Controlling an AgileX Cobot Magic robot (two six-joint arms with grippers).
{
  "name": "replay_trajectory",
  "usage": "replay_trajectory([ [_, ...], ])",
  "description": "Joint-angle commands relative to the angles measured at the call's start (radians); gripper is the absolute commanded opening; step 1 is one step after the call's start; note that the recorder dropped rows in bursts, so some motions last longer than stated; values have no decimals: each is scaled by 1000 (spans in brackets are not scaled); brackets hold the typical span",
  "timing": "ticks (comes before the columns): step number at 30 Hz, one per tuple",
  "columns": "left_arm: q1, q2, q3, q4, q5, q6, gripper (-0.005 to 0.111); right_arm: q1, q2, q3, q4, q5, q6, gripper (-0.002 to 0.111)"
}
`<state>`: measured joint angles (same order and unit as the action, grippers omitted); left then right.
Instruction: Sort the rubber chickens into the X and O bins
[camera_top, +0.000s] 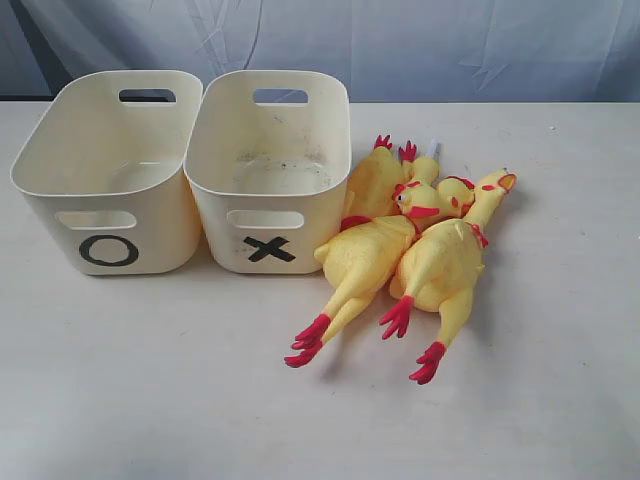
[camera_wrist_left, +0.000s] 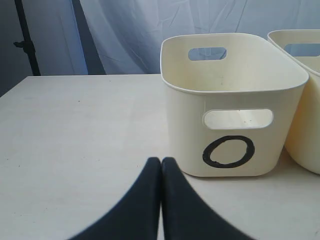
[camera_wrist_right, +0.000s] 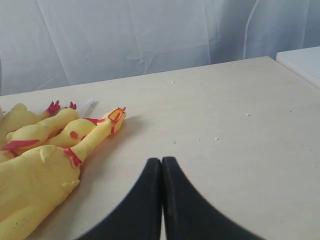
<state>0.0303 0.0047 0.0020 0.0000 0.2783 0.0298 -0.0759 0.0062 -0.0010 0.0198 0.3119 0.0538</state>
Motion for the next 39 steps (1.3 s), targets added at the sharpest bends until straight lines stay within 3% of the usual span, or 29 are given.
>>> replay_trajectory([
  [1,-5,-5,-2,-7,-9,-3,0,-4,-6,1,0,-7,0,-1],
  [26,-5,-5,-2,-7,-9,-3,0,-4,-6,1,-67,-65,0,-1],
  [30,-5,-5,-2,-7,-9,-3,0,-4,-6,1,-7,-303,0,-1],
  [39,-5,-5,-2,-7,-9,-3,0,-4,-6,1,162,-1249,105,-1],
])
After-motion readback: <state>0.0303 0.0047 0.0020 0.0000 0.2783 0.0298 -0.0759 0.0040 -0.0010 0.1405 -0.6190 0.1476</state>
